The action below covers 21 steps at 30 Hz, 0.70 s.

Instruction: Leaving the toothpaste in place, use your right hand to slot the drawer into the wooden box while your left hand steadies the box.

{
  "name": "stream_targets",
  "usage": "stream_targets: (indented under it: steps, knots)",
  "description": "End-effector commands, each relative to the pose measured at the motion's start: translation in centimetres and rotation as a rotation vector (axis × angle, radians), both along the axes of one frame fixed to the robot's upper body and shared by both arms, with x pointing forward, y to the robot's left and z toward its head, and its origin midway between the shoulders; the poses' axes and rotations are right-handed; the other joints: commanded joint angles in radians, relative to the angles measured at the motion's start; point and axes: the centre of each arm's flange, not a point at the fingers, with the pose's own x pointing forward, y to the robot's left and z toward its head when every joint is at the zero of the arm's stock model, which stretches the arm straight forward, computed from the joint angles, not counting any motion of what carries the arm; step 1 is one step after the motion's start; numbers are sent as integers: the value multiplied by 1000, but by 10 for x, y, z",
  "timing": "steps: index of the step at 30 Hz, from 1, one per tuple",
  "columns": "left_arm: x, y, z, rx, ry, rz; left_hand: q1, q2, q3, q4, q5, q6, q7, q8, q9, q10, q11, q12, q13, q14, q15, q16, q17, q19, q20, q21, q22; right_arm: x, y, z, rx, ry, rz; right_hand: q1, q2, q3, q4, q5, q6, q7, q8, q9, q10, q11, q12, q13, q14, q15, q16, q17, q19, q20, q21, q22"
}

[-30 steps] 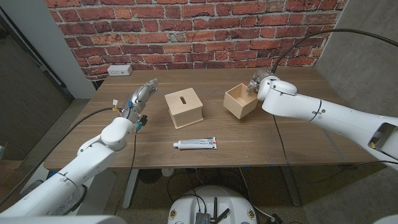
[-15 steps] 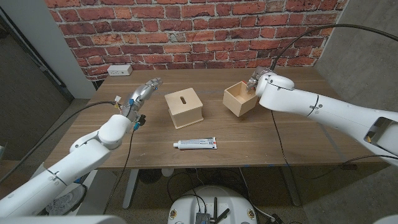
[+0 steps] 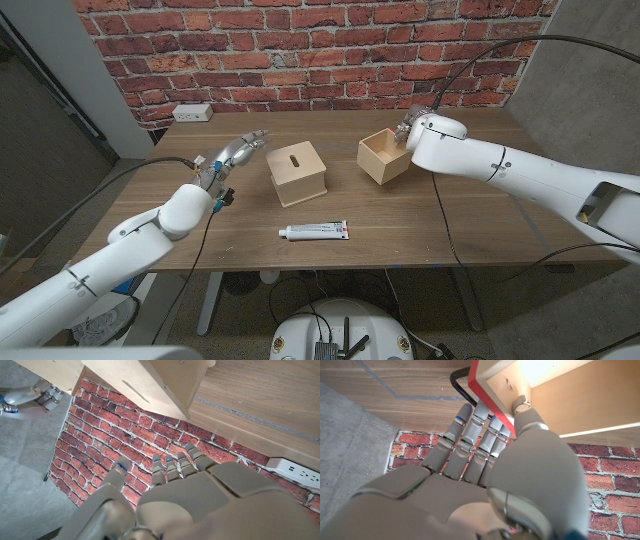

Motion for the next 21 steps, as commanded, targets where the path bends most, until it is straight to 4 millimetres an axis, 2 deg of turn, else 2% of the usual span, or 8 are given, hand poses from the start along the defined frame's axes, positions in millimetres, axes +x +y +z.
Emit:
stream_targets:
  steps: [1, 8, 21]
  knots:
    - [-11, -2, 0, 218, -32, 54, -15, 52, -3, 10, 1, 7, -10, 3, 2, 3, -10, 6, 1, 11, -92, 5, 2, -10, -91, -5, 4, 4, 3, 2, 1, -9, -12, 97, 114, 0, 3, 7, 23, -22, 1, 4, 30, -33, -2, 5, 24, -62, -1, 3, -3, -120, 5, 1]
    - [-15, -3, -2, 317, -62, 91, -21, 49, -5, 17, 3, 12, -19, 2, 2, 8, -16, 5, 1, 15, -99, 4, 1, -30, -105, -10, 4, 5, 11, 4, -5, -29, -15, 96, 114, -1, 3, 7, 24, -23, 1, 4, 31, -33, -2, 7, 25, -63, -2, 5, -4, -120, 6, 1]
    - [-18, -8, -7, 481, -108, 133, -22, 48, -5, 22, 5, 15, -27, 0, 2, 13, -22, 4, 1, 16, -106, 1, -1, -35, -120, -7, 4, 8, 30, 8, 4, -9, -99, 95, 115, -3, 3, 8, 23, -17, -1, 4, 33, -34, -4, 10, 27, -62, -4, 9, -3, -119, 10, 0]
